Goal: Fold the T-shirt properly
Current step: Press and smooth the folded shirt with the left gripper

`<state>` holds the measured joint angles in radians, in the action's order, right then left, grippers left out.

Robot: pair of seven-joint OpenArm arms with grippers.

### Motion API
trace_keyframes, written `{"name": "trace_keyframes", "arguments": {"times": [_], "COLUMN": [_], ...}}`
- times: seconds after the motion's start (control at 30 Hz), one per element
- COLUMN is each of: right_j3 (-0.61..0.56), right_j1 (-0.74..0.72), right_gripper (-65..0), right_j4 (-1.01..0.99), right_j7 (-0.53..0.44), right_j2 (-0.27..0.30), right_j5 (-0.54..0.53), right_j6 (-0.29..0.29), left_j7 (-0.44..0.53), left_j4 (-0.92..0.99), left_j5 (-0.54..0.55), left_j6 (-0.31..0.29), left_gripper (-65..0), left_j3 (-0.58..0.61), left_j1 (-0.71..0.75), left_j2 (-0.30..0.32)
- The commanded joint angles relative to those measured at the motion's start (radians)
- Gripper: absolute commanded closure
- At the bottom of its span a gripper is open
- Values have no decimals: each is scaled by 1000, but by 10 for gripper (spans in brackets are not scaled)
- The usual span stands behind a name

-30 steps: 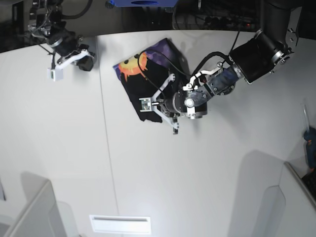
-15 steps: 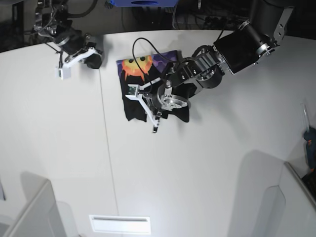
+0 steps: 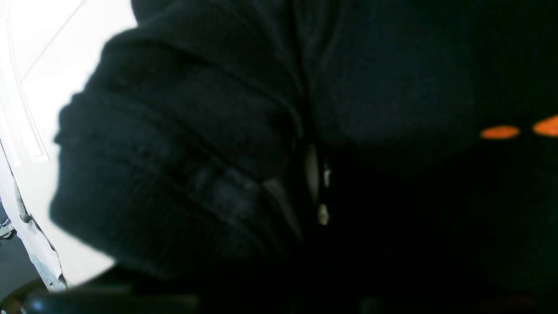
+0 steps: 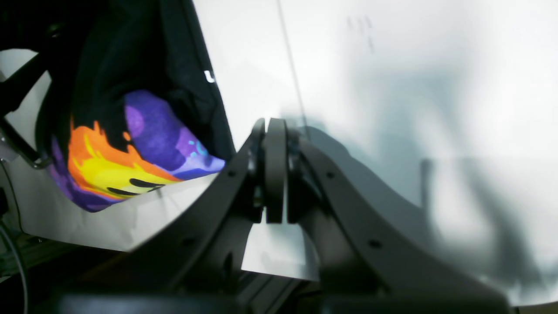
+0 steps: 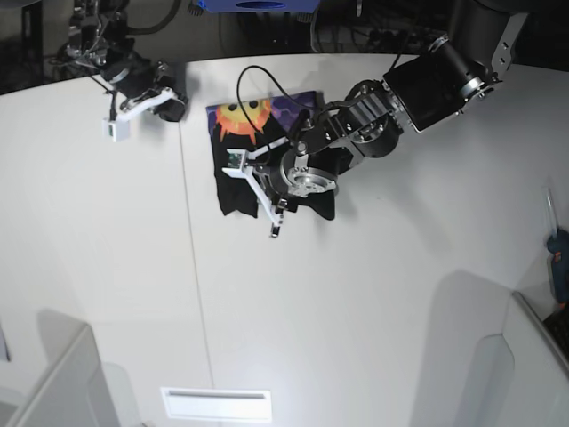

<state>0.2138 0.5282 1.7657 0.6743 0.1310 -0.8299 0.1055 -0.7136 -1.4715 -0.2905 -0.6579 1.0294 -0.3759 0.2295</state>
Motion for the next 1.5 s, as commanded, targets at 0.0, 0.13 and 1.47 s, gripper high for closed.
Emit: {"name": "trace_keyframes", "arguments": {"times": [0.0,0.13,1.47], "right_j3": [3,3,2], "right_j1": [2,2,16], "right_gripper": [0,0,0], "right_j4": [13,13,10], "right_j7": [-12,-12,-12], "right_j2": [6,6,5], "right_j5": [-12,-12,-12], "right_j6": [9,9,9], "left_j7": [13,13,4], "left_j4": [12,12,55], "left_j5": [57,57,44], "left_j6": [-40,-40,-40], "left_gripper": [0,0,-247], "left_j3": [15,15,71], "left_j1": [19,16,-45], "left_j2": [-3,-22,-40]}}
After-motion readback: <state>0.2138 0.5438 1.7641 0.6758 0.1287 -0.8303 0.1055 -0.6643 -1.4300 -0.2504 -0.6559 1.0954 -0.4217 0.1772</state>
